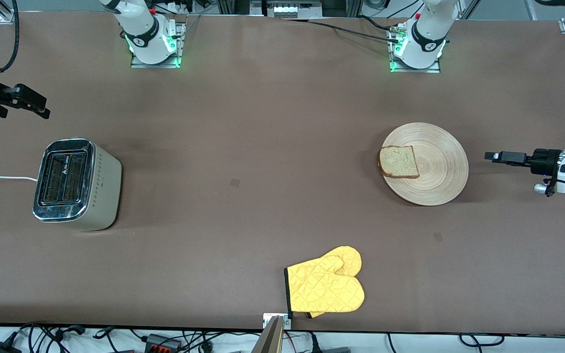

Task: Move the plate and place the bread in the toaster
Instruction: 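Reach the left gripper toward the wooden plate's rim, then push the plate with the left gripper toward the toaster while the right gripper approaches, then grasp the bread slice with the right gripper while the left gripper withdraws, then lift the bread off the plate with the right gripper toward the toaster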

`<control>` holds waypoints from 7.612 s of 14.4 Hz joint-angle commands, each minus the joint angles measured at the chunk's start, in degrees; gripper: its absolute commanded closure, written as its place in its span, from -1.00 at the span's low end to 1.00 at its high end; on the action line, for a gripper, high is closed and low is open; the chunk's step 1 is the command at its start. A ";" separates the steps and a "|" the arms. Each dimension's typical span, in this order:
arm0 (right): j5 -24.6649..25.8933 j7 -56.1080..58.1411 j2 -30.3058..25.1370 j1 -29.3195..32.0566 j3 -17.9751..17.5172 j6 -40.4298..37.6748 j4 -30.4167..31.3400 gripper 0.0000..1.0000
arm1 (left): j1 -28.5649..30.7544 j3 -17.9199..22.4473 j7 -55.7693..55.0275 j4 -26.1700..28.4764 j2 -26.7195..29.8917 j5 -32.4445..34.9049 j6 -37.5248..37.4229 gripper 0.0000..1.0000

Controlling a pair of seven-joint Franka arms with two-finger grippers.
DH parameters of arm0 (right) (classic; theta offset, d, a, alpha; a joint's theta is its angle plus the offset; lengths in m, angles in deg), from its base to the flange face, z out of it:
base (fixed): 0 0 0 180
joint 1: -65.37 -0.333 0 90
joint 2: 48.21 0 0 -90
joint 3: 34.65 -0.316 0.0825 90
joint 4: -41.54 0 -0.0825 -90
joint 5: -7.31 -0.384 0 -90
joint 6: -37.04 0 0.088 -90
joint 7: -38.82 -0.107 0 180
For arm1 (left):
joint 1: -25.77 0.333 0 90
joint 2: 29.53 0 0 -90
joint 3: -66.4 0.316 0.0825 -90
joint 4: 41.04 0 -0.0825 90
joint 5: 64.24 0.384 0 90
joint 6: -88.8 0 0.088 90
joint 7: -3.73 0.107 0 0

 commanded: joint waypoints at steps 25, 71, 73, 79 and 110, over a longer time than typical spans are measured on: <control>-0.72 0.37 0.96 0.29 0.06 0.73 0.06 -1.00 | -0.26 -1.39 18.91 8.93 -3.73 -9.95 9.54 0.98; -38.34 -5.96 37.95 -28.09 -0.74 31.30 0.50 -1.00 | -16.43 -21.52 -2.59 4.56 9.28 16.01 15.45 -1.00; -38.43 -5.96 38.92 -28.71 -0.74 32.36 0.32 -1.00 | -16.96 -21.96 -9.97 1.21 9.20 28.92 10.16 -1.00; -38.43 -5.61 40.77 -29.95 -0.74 35.09 -0.56 -0.38 | -18.97 -22.66 -25.44 -3.36 10.34 42.26 2.25 -1.00; -12.97 -5.61 28.39 -29.95 19.64 -2.43 -17.70 1.00 | -31.91 0.72 -44.72 6.47 40.75 27.75 9.70 -1.00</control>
